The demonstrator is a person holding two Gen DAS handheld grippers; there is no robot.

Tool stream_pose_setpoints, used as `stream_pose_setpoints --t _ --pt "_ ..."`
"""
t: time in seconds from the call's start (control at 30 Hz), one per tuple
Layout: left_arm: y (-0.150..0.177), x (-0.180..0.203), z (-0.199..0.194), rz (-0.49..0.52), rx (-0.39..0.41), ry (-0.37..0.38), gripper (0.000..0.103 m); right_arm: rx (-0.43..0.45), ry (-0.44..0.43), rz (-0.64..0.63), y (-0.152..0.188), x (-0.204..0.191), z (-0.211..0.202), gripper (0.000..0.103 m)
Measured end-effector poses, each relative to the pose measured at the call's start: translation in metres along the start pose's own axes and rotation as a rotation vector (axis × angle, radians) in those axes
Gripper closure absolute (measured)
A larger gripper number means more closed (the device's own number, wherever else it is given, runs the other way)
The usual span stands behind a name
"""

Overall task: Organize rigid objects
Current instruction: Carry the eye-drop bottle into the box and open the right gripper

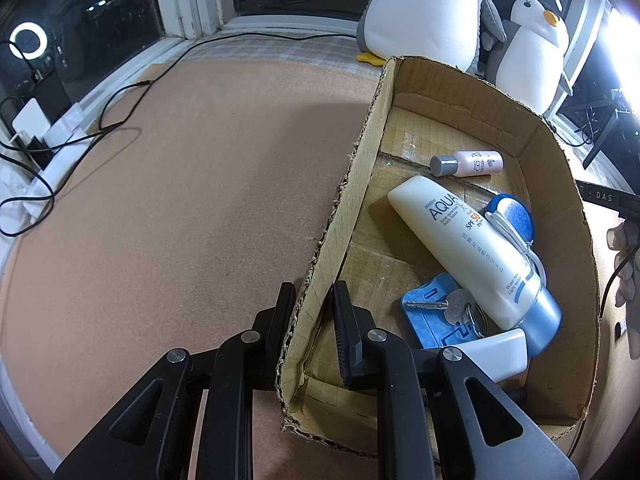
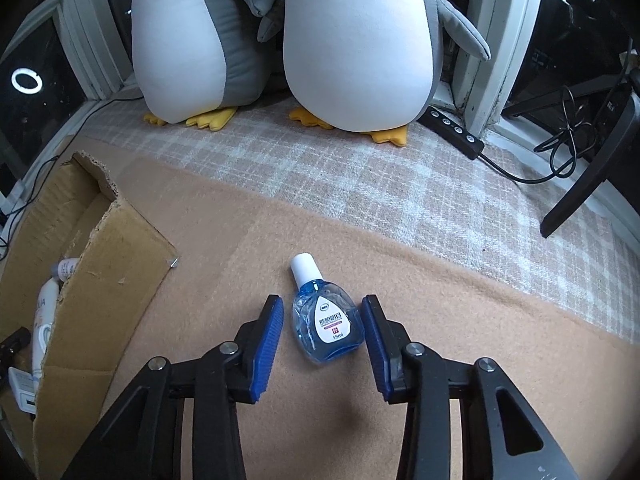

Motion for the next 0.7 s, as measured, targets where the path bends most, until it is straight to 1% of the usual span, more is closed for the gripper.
stream_pose_setpoints --t 0.1,0.2,0.4,0.7 --pt "0.0 0.0 0.0 -0.002 0.0 0.0 0.087 -0.004 0.013 -0.02 -0.002 -0.002 0.002 0.066" --pt "0.0 0.0 0.001 -0.002 0.0 0.0 0.087 -0.006 0.014 -0.028 -0.003 -0.003 0.003 0.073" --pt "0.0 0.0 0.001 -0.002 0.0 0.0 0.087 0.001 0.012 -0.014 -0.001 -0.002 0.0 0.073" --pt "0.0 0.0 0.001 -0.002 0.0 0.001 0.087 0.034 -0.005 0.035 0.015 -0.005 -0.02 0.073"
Point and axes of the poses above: each gripper's, at about its wrist camera, not at the fingertips, and z roughly the way its jaws point, x to its right, y to its underside, the point moved 8 cm from there along z, roughly the way its jaws point, and after that the axes turned 1 degree about z, right-handed, at the moved point
